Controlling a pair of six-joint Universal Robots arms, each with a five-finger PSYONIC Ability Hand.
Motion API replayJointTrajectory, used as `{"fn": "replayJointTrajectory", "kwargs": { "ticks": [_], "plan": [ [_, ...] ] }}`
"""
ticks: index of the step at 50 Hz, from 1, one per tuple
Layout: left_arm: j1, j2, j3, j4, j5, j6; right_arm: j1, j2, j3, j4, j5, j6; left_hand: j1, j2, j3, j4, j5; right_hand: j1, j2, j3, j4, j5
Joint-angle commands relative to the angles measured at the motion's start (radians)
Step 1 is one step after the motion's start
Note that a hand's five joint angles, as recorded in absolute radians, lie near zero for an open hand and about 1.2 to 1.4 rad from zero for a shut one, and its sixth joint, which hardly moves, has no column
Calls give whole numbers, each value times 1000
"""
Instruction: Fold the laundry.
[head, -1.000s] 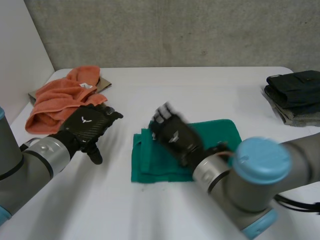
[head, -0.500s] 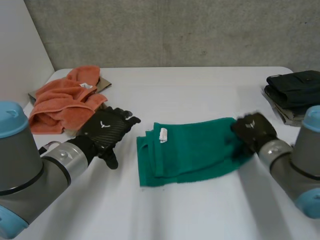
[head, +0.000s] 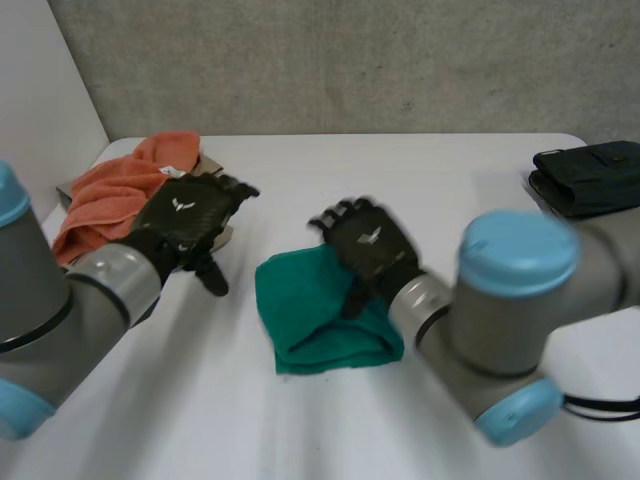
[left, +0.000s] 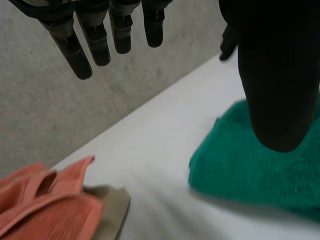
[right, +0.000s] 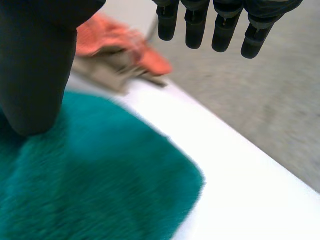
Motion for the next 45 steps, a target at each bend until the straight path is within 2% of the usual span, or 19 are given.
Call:
{"fn": "replayJointTrajectory", "kwargs": {
  "ticks": [1, 6, 9, 12, 16, 22, 30, 34, 38, 39, 42, 43, 45],
  "plan": [
    [-131, -132, 159, -35, -60, -104, -107, -18, -30, 100, -89, 236, -14, -32, -43, -38, -50, -53, -34, -35, -34, -47],
    [-208, -281, 256, -110, -106, -115, -141, 115, -156, 280, -148, 215, -14, -32, -43, -38, -50, -53, -34, -35, -34, -47],
    [-230, -384, 308, -167, -162, -112, -153, 180, -211, 350, -148, 207, -14, -32, -43, -38, -50, -53, -34, -35, -34, -47],
    [-230, -445, 336, -208, -210, -109, -164, 241, -262, 420, -146, 190, -14, -32, -43, -38, -50, -53, -34, -35, -34, -47],
    [-210, -496, 351, -245, -270, -109, -172, 274, -271, 431, -123, 133, -14, -32, -43, -38, -50, -53, -34, -35, -34, -47],
    [-196, -449, 308, -265, -233, -97, -172, 208, -239, 388, -19, -5, -14, -32, -43, -38, -50, -53, -34, -35, -34, -47],
    [-154, -222, 265, -244, -160, -88, -94, -7, -84, 211, 59, -149, -14, -32, -43, -38, -50, -53, -34, -35, -34, -47],
    [-119, -119, 261, -196, -85, -88, -25, -90, 40, 97, 101, -255, -14, -32, -43, -38, -50, -53, -34, -35, -34, -47],
    [-78, -60, 271, -187, 43, -89, 54, -134, 166, -3, 105, -313, -14, -32, -43, -38, -50, -53, -34, -35, -34, -47],
    [-63, -45, 279, -202, 110, -92, 66, -136, 190, -19, 105, -316, -14, -32, -43, -38, -50, -53, -34, -35, -34, -47],
    [-43, -27, 291, -245, 230, -100, 111, -136, 275, -87, 108, -318, -14, -32, -43, -38, -50, -15, 4, 3, 4, -9],
    [-33, -16, 299, -280, 308, -109, 126, -124, 308, -127, 111, -315, -14, -32, -43, -38, -50, -1, 19, 17, 19, 5],
    [-27, -8, 303, -314, 382, -123, 137, -107, 338, -174, 115, -307, -14, -32, -43, -38, -50, 0, 19, 18, 19, 5]
  ]
}}
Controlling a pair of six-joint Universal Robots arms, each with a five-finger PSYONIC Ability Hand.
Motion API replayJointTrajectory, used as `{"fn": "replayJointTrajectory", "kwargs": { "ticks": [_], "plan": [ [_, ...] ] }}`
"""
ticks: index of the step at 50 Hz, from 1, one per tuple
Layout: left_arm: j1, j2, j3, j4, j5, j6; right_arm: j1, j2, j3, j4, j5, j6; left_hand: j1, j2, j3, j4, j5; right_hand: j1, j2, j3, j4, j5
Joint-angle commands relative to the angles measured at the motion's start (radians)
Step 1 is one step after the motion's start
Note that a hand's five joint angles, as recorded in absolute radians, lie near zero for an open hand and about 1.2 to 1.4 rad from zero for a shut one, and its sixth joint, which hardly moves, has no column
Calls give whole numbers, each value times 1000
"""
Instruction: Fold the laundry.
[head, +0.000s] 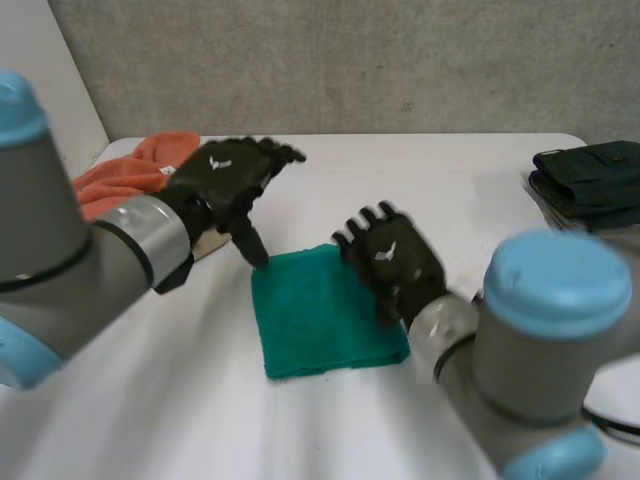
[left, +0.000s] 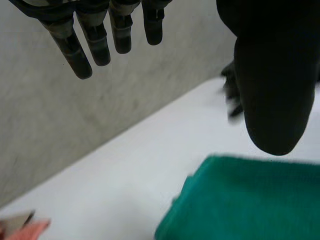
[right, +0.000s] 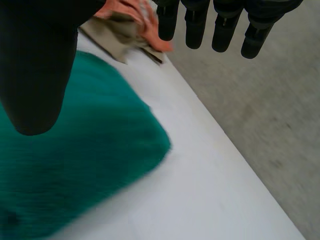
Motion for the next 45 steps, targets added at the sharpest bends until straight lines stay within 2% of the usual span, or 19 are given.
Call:
{"fn": "replayJointTrajectory", "kwargs": {
  "ticks": [1, 2, 5, 9, 17, 29, 34, 37, 39, 45],
  "plan": [
    [49, 48, 32, -123, 341, -37, 81, 35, 171, -181, 9, 5, 6, -32, -44, -34, -50, 0, 19, 18, 19, 5],
    [47, 52, 30, -152, 405, -40, 87, 53, 191, -228, 17, 15, 6, -32, -44, -34, -50, 0, 19, 18, 19, 5],
    [37, 63, 15, -174, 499, -39, 90, 86, 210, -287, 25, 21, 6, -32, -44, -34, -50, 2, 22, 20, 22, 8],
    [14, 75, -13, -168, 545, -28, 87, 152, 214, -384, 32, 16, 6, -32, -44, -34, -50, 52, 72, 70, 72, 58],
    [-29, 80, -53, -124, 498, 7, 67, 218, 194, -468, 23, -30, 6, -32, -44, -34, -50, 73, 93, 91, 92, 79],
    [-25, 79, -68, -94, 478, 3, 41, 277, 130, -488, 11, -28, 6, -32, -44, -34, -50, 190, 210, 208, 209, 196],
    [-17, 77, -70, -94, 476, -2, 30, 287, 105, -497, -5, -25, 6, -32, -44, -34, -50, 407, 427, 425, 426, 413],
    [-14, 75, -70, -93, 476, -3, 21, 299, 84, -496, -26, -22, 6, -32, -44, -34, -50, 782, 802, 800, 801, 788],
    [-11, 77, -70, -93, 476, -5, 15, 304, 66, -499, -50, -19, 6, -32, -44, -34, -50, 1166, 1186, 1184, 1186, 1172],
    [3, 85, -56, -93, 475, -11, -22, 262, -16, -505, -68, 19, 6, -32, -44, -34, -50, 1168, 1188, 1186, 1188, 1174]
  ]
}}
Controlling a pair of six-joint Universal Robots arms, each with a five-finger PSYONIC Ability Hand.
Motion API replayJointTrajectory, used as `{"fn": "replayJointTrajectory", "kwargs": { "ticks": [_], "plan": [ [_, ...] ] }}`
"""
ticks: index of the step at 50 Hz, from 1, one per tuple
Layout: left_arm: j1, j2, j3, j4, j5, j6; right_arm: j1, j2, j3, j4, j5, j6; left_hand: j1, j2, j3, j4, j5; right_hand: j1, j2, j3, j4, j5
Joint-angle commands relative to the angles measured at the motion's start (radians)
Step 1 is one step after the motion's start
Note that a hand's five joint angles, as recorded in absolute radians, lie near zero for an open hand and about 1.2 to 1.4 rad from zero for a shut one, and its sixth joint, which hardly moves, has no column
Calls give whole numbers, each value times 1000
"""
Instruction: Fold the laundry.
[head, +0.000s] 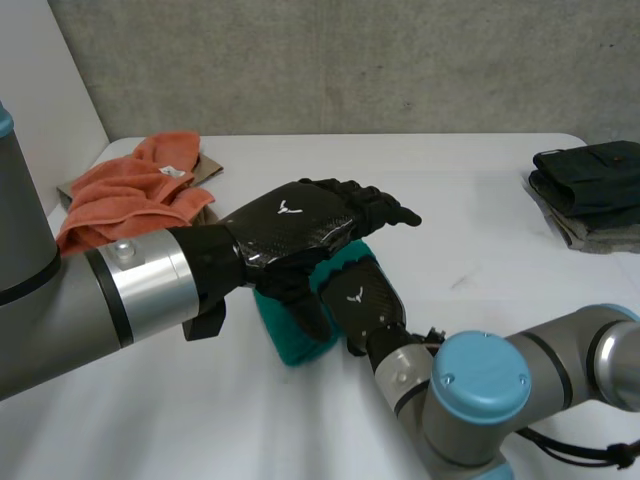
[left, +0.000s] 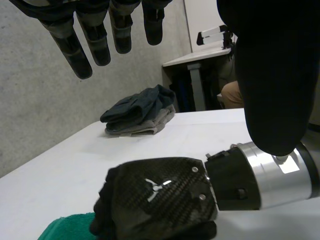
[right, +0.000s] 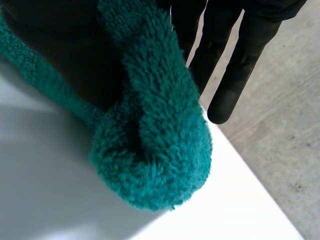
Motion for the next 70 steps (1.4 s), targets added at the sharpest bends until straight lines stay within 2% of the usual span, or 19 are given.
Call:
{"fn": "replayJointTrajectory", "kwargs": {
  "ticks": [1, 7, 15, 21, 27, 33, 35, 38, 39, 40, 49, 52, 56, 60, 61, 63, 65, 67, 70],
  "plan": [
    [12, 11, 22, 3, -2, -8, -44, -51, -100, -6, -21, 47, 6, -32, -44, -34, -50, 363, 238, 228, 216, 284],
    [18, 48, 84, 15, -22, -33, -217, -139, -365, 14, -12, 169, 6, -32, -44, -34, -50, 363, 238, 228, 216, 284],
    [17, 76, 110, 76, -84, -122, -542, -76, -594, 34, -52, 215, 6, -32, -44, -34, -50, 363, 238, 228, 216, 284],
    [4, 65, 65, 135, -84, -151, -763, 79, -666, -78, -187, 275, 6, -32, -44, -34, -50, 363, 238, 228, 216, 284],
    [-25, 30, 30, 170, -88, -149, -946, 328, -714, -132, -378, 301, 6, -32, -44, -34, -50, 363, 238, 228, 216, 284],
    [-42, -2, 10, 181, -91, -148, -1056, 453, -720, -124, -593, 319, 6, -32, -44, -34, -50, 363, 238, 228, 216, 284],
    [-45, -7, 12, 181, -91, -148, -1070, 456, -716, -122, -610, 319, 6, -32, -44, -34, -50, 363, 238, 228, 216, 284],
    [-49, -11, 19, 181, -91, -146, -1089, 435, -708, -116, -592, 325, 6, -32, -44, -34, -50, 363, 238, 228, 216, 284],
    [-52, -10, 21, 181, -91, -146, -1090, 424, -703, -113, -581, 328, 6, -32, -44, -34, -50, 52, -73, -84, -95, -28],
    [-54, -8, 22, 181, -91, -146, -1093, 394, -687, -104, -559, 344, 6, -32, -44, -34, -50, -859, -984, -994, -1006, -938],
    [-62, 16, 25, 176, -98, -149, -1124, 142, -553, -3, -503, 451, 6, -32, -44, -34, -50, -859, -984, -994, -1006, -938],
    [-60, 24, 21, 176, -96, -151, -1149, 56, -515, 103, -509, 451, 6, -32, -44, -34, -50, -859, -984, -994, -1006, -938],
    [-54, 33, 9, 171, -98, -156, -1178, -31, -504, 310, -500, 364, 6, -32, -44, -34, -50, -859, -984, -994, -1006, -938],
    [-40, 50, -8, 173, -99, -163, -1218, -71, -553, 560, -393, 133, 6, -32, -44, -34, -50, -859, -984, -994, -1006, -938],
    [-36, 56, -11, 173, -99, -163, -1225, -77, -583, 642, -300, 27, 6, -32, -44, -34, -50, -859, -984, -994, -1006, -938],
    [-31, 65, -13, 175, -101, -166, -1228, -85, -622, 677, -198, -69, 6, -32, -44, -34, -50, -859, -984, -994, -1006, -938],
    [-22, 84, -7, 181, -110, -174, -1198, -100, -672, 631, -39, -144, 6, -32, -44, -34, -50, -859, -984, -994, -1006, -938],
    [-14, 99, 2, 188, -127, -185, -1161, -113, -689, 558, 4, -138, 6, -32, -44, -34, -50, -859, -984, -994, -1006, -938],
    [13, 131, 41, 233, -202, -206, -1089, -185, -647, 352, -6, -92, 33, -5, -17, -7, -23, -859, -984, -994, -1006, -938]
  ]
}}
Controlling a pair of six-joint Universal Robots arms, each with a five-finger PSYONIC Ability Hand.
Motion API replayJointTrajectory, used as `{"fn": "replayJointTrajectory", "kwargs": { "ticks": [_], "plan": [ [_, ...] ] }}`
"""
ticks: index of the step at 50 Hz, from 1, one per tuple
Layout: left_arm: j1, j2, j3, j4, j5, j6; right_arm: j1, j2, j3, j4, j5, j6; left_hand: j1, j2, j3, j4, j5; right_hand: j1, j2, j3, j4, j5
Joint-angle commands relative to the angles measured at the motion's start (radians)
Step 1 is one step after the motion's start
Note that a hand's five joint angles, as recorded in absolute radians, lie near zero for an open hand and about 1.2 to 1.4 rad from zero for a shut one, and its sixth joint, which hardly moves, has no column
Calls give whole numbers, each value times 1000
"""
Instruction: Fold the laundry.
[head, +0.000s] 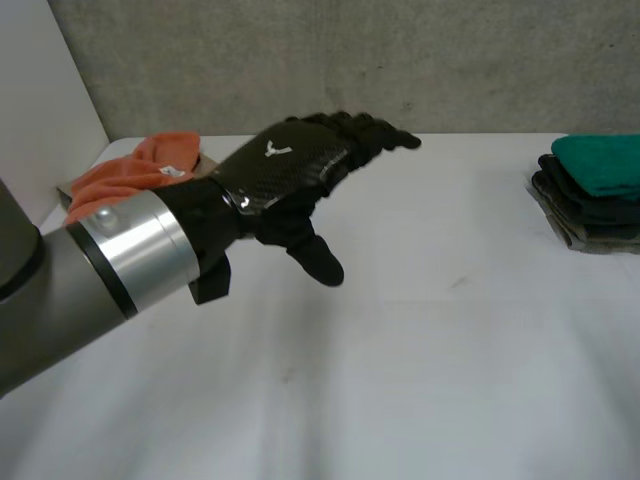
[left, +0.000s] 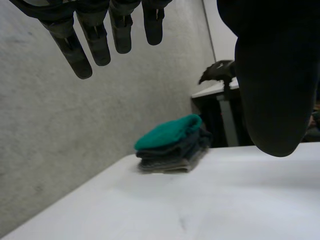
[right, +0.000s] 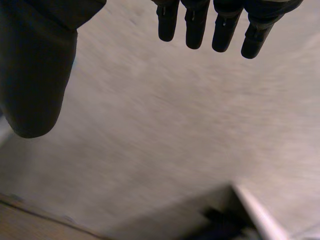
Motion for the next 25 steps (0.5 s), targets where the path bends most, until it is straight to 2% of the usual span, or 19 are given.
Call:
{"fn": "replayJointTrajectory", "kwargs": {
  "ticks": [1, 2, 3, 5, 6, 7, 9, 10, 13, 17, 22, 25],
  "plan": [
    [48, 62, 55, 70, -118, -36, 135, -110, 11, -321, 131, -14, 34, -5, -17, -7, -23, -54, -33, -33, -32, -47],
    [71, 82, 71, 99, -185, -38, 163, -138, 42, -379, 116, 2, 10, -29, -40, -30, -46, -54, -33, -33, -32, -47],
    [85, 88, 78, 116, -219, -36, 225, -200, 104, -498, 70, 41, 6, -32, -44, -34, -50, -54, -33, -33, -32, -47],
    [120, 98, 92, 142, -285, -27, 288, -254, 175, -613, 10, 83, 6, -32, -44, -34, -50, -54, -33, -33, -32, -47],
    [168, 98, 109, 163, -338, -12, 317, -273, 212, -663, -25, 104, 6, -32, -44, -34, -50, -54, -33, -33, -32, -47],
    [198, 93, 123, 166, -360, -1, 371, -300, 284, -748, -86, 150, 6, -32, -44, -34, -50, -54, -33, -33, -32, -47],
    [264, 73, 144, 154, -383, 22, 428, -322, 355, -803, -139, 195, 6, -32, -44, -34, -50, -54, -33, -33, -32, -47],
    [319, 40, 164, 122, -379, 48, 498, -336, 410, -816, -168, 233, 6, -32, -44, -34, -50, -54, -33, -33, -32, -47],
    [396, -32, 200, 67, -364, 102, 594, -344, 479, -795, -176, 244, 6, -32, -44, -34, -50, -54, -33, -33, -32, -47],
    [490, -231, 270, -28, -350, 242, 709, -319, 560, -674, -154, 220, 6, -32, -44, -34, -50, -54, -33, -33, -32, -47],
    [527, -469, 339, -16, -322, 414, 821, -232, 606, -447, -72, 133, 6, -32, -44, -34, -50, -54, -33, -33, -32, -47],
    [536, -619, 396, 13, -295, 511, 851, -192, 619, -381, -33, 96, 6, -32, -44, -34, -50, -54, -33, -33, -32, -47]
  ]
}}
